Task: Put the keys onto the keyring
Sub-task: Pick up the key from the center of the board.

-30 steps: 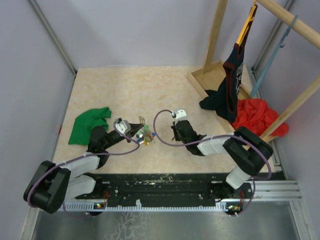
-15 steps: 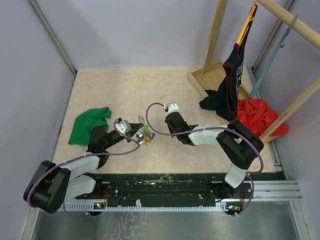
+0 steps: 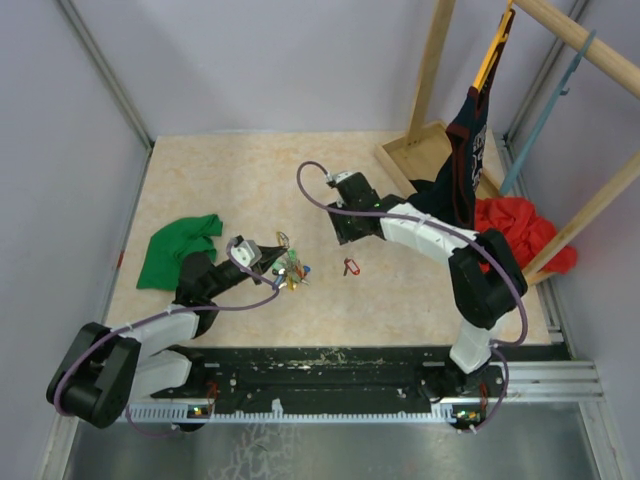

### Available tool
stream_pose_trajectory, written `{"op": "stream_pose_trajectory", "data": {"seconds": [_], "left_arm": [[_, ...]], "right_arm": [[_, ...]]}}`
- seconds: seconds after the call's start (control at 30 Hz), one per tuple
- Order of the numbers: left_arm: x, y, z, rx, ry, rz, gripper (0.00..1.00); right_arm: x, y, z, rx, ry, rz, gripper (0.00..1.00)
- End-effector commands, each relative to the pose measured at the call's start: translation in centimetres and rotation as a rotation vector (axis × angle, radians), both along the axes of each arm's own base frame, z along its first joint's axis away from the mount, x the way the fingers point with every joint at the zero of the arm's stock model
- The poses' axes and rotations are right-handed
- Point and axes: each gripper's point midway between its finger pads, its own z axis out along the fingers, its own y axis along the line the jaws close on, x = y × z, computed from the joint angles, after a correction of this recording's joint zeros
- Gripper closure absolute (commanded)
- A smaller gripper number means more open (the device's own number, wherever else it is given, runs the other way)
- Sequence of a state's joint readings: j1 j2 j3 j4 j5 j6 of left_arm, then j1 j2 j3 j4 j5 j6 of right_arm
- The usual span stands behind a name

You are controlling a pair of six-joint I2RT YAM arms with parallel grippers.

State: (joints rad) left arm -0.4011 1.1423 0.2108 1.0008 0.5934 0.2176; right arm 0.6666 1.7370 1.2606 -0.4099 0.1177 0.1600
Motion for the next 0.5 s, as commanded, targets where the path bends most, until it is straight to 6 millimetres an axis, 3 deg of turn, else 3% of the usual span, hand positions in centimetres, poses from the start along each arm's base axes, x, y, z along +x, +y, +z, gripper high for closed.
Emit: {"op": "stream_pose_trajectory", "data": {"seconds": [0.0, 0.13, 0.47], "left_arm": [[0.2, 0.0, 1.7, -0.022, -0.053, -0.003, 1.0], [0.2, -0.1, 1.6, -0.021, -0.049, -0.006, 1.0], [0.2, -0.3, 1.6, -0.02, -0.042, -0.016, 1.0]], "right_arm": [[-2.1, -1.4, -1.7, 0.049, 0.248, 0.06, 0.55], [-2.0, -2.0, -2.6, 0.122, 0.359, 0.055, 0.53], [-2.1, -1.2, -5.4, 0.238, 0.509, 0.112, 0.56]]}}
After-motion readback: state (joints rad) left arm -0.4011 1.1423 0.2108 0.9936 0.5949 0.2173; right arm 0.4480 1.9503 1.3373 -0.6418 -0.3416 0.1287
